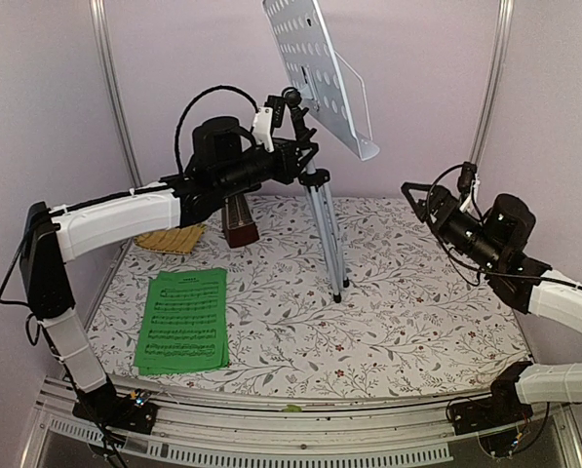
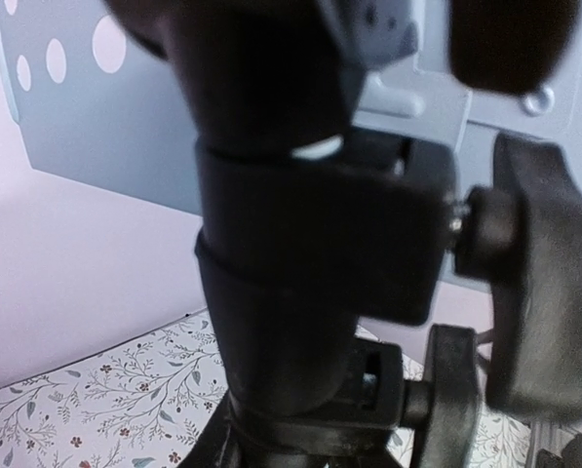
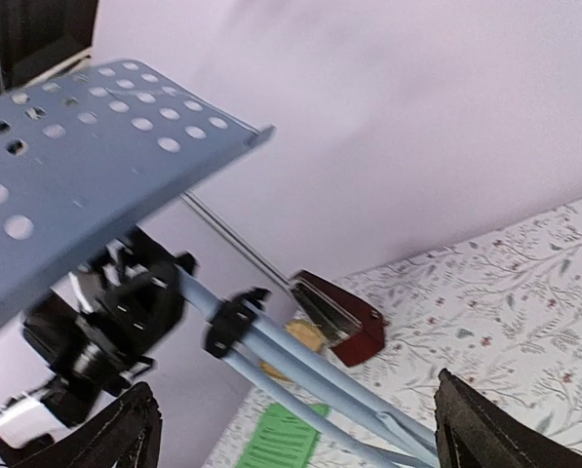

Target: Set up the instrument practice props

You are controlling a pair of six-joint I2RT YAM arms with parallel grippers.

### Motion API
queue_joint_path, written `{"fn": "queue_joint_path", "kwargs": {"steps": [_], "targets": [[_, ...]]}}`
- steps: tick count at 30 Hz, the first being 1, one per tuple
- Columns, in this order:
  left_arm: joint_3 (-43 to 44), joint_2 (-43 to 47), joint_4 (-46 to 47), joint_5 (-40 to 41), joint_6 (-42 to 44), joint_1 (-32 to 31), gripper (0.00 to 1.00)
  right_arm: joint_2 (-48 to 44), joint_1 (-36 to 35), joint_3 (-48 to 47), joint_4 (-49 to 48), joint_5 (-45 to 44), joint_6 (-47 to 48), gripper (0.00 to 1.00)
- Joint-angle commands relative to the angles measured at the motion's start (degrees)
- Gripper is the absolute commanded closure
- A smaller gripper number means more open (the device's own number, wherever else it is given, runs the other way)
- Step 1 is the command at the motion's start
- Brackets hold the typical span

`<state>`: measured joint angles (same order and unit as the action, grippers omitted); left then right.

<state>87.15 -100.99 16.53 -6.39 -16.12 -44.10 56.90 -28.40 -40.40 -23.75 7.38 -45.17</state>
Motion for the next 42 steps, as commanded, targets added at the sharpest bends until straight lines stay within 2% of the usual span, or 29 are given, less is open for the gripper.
{"fn": "queue_joint_path", "kwargs": {"steps": [1,9,18,22,34,42], "targets": [[5.8,1.3,5.7,-2.7,0.5,-1.0,1.00,1.5,-2.5,5.8,-6.2,-6.0,11.9,0.02],[10.3,-1.0,3.0,-4.9,0.4,-2.1,1.00,17.6,-11.3,2.0,-10.3,-11.9,23.4,0.05],[12.6,-1.8,0.2,-5.4,1.7,-4.2,1.00,29.5,-13.4,-5.5,-8.7,-18.3,27.2,0.05],[14.1,-1.5,-1.4,-5.7,2.4,-4.8,1.00,31.2,-13.3,-7.3,-6.2,-23.2,27.1,0.05],[20.1,-1.6,-9.0,-3.9,4.3,-6.3,1.00,33.0,-13.3,-10.2,-0.6,-30.0,27.6,0.04],[25.7,-3.0,-16.2,0.6,7.1,-7.4,1.00,30.6,-10.7,-9.7,0.7,-26.5,29.2,0.02]]}}
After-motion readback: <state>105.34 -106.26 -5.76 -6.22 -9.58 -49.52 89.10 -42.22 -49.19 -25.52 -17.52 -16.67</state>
